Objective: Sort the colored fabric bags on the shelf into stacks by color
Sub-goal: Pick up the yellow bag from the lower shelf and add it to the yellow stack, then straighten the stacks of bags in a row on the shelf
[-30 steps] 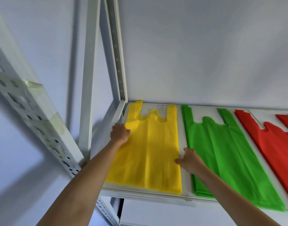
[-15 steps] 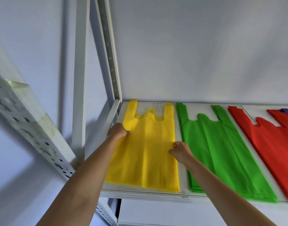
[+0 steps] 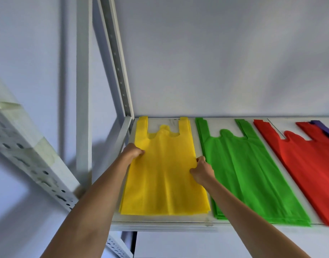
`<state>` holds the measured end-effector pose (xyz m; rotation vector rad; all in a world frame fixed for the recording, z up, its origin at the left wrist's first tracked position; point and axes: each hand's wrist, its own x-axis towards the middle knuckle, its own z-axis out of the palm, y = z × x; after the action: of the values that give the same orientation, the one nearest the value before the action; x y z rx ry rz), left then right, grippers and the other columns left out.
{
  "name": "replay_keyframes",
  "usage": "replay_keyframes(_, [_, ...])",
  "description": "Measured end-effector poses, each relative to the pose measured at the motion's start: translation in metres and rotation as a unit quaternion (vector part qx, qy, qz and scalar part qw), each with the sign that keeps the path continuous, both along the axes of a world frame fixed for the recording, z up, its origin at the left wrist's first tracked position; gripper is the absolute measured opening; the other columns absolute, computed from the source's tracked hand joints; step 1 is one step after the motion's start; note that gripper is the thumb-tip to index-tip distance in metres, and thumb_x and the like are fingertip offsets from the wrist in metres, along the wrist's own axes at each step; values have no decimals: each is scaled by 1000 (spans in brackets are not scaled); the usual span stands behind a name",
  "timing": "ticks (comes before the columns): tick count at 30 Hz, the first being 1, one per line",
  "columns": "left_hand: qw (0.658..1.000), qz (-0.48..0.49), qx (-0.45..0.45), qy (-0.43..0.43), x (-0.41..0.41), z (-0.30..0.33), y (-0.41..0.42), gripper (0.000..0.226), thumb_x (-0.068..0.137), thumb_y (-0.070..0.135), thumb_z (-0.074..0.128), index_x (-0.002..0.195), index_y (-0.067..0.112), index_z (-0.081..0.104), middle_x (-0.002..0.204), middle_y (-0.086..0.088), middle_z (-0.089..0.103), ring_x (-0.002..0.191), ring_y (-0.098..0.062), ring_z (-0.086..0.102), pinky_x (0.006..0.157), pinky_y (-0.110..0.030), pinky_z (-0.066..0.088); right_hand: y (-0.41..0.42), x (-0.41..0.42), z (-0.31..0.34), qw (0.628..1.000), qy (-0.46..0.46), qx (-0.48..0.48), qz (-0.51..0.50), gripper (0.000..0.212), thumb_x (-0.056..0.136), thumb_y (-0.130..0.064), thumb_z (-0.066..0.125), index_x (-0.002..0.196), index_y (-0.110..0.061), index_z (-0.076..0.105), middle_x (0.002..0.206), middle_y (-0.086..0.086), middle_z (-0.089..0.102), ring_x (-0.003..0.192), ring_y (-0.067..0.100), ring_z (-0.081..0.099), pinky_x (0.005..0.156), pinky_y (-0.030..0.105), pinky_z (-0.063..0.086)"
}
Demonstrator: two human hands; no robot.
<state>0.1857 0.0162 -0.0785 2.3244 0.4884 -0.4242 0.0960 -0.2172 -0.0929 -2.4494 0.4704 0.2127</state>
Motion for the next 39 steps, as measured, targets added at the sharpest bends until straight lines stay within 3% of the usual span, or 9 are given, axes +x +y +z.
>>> replay_keyframes(4, [996, -25, 86, -18, 5, 6, 0, 62, 95, 45, 51, 137, 0, 44, 142, -19, 47, 123, -36, 52, 91, -38, 47, -7, -16, -3, 996, -15, -83, 32, 46, 90, -8, 49, 134, -4, 38, 132, 17, 43, 116, 34, 50, 85, 35, 45])
replay_keyframes(8, [988, -46, 147, -11, 9, 1, 4, 47, 96, 35, 52, 126, 0, 53, 132, -19, 56, 115, -35, 57, 86, -38, 49, 1, -20, -4, 990, 33, -109, 79, 36, 92, -16, 52, 124, -1, 46, 133, 18, 39, 121, 35, 45, 93, 35, 44])
replay_keyframes(14, [987, -12, 155, -47, 9, -13, 10, 63, 93, 35, 57, 140, -2, 37, 140, -21, 49, 121, -38, 54, 93, -43, 48, 2, -18, 0, 992, 27, -99, 69, 34, 88, -3, 45, 122, 2, 50, 131, 19, 41, 121, 34, 44, 92, 35, 44])
replay_keyframes(17, [973, -14, 223, -63, 7, -9, 1, 70, 93, 32, 56, 147, 2, 23, 142, -19, 43, 123, -37, 50, 94, -44, 47, -14, -19, 8, 997, -1, -68, 49, 35, 87, -4, 45, 122, -1, 51, 130, 17, 43, 119, 32, 48, 92, 33, 43])
replay_keyframes(20, [946, -53, 281, -150, 8, 4, -28, 51, 92, 19, 53, 138, 3, 36, 136, -21, 43, 122, -37, 46, 91, -45, 46, -63, -23, 17, 996, -57, -68, -6, 39, 88, -6, 45, 126, -6, 52, 131, 14, 47, 116, 31, 53, 91, 33, 45])
replay_keyframes(24, [949, -146, 182, -211, 10, 18, -101, 30, 91, 20, 50, 112, 2, 62, 116, -20, 64, 108, -35, 61, 84, -40, 49, -155, -35, 21, 990, -40, -110, -80, 39, 85, -8, 47, 123, -7, 55, 129, 17, 50, 116, 34, 53, 92, 37, 46])
replay_keyframes(29, [966, -180, 99, -159, 7, 19, -199, 37, 93, 24, 46, 97, -7, 66, 105, -27, 67, 100, -37, 64, 79, -38, 48, -234, -71, 18, 980, 68, -171, -72, 43, 90, -28, 52, 126, -7, 46, 131, 14, 48, 121, 34, 51, 93, 38, 44])
replay_keyframes(33, [979, -146, 109, -89, 15, 3, -247, 57, 96, 46, 44, 121, -4, 57, 129, -22, 58, 119, -35, 56, 91, -36, 47, -256, -82, 13, 971, 125, -200, -34, 56, 88, -47, 56, 128, -10, 44, 131, 9, 48, 117, 30, 56, 88, 37, 48])
replay_keyframes(39, [976, -77, 201, -24, 22, -13, -281, 58, 86, 45, 62, 129, 6, 52, 139, -20, 46, 131, -32, 40, 103, -37, 39, -268, -65, 8, 985, 139, -101, -8, 35, 82, -29, 63, 110, -9, 55, 116, 9, 61, 107, 28, 61, 71, 28, 41])
